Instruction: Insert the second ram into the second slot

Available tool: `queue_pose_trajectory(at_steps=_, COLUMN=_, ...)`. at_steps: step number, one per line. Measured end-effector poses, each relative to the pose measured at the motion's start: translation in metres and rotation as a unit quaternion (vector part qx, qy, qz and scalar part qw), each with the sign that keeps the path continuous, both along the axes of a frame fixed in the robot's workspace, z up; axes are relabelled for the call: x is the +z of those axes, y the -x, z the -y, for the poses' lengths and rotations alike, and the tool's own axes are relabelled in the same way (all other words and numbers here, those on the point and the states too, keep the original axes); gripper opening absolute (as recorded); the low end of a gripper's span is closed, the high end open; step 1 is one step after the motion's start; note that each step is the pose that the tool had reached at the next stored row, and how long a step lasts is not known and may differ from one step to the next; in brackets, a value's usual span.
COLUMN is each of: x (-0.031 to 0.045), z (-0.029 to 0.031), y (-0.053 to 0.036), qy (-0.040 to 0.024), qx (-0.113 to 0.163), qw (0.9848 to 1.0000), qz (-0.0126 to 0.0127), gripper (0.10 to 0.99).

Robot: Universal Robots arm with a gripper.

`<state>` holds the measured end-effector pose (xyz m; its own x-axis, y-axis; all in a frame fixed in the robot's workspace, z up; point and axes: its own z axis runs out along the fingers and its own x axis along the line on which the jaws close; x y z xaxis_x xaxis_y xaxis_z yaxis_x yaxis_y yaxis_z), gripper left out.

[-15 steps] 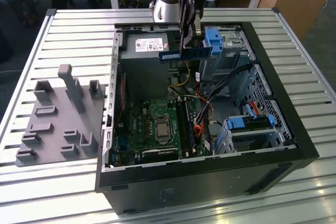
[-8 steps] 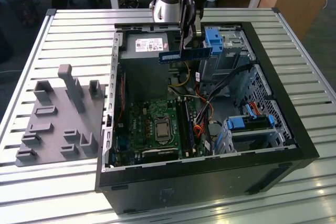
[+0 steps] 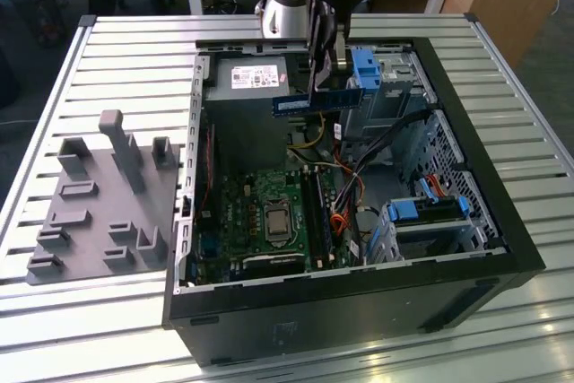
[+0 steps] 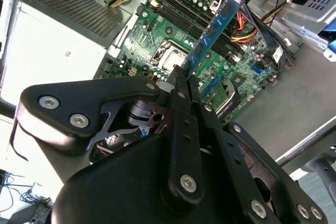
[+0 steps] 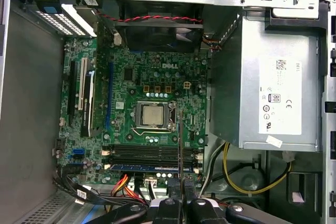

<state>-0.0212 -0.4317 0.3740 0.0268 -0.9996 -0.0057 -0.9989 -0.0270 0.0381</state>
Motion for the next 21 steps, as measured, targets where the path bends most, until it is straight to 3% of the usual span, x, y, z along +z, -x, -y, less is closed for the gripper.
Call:
queue_pose_trajectory(at_steps=12, x=-0.0001, z=0.0094, y=0.0000, qy=0.0000, qx=0.000, qw=1.0000, qz=0.0000, gripper=0.137)
queue_pose_trajectory(at_steps=21, x=0.0000, z=0.0105, y=0.0000, qy=0.0002, qx=-0.002, qw=1.0000, qz=0.0000, gripper=0.137)
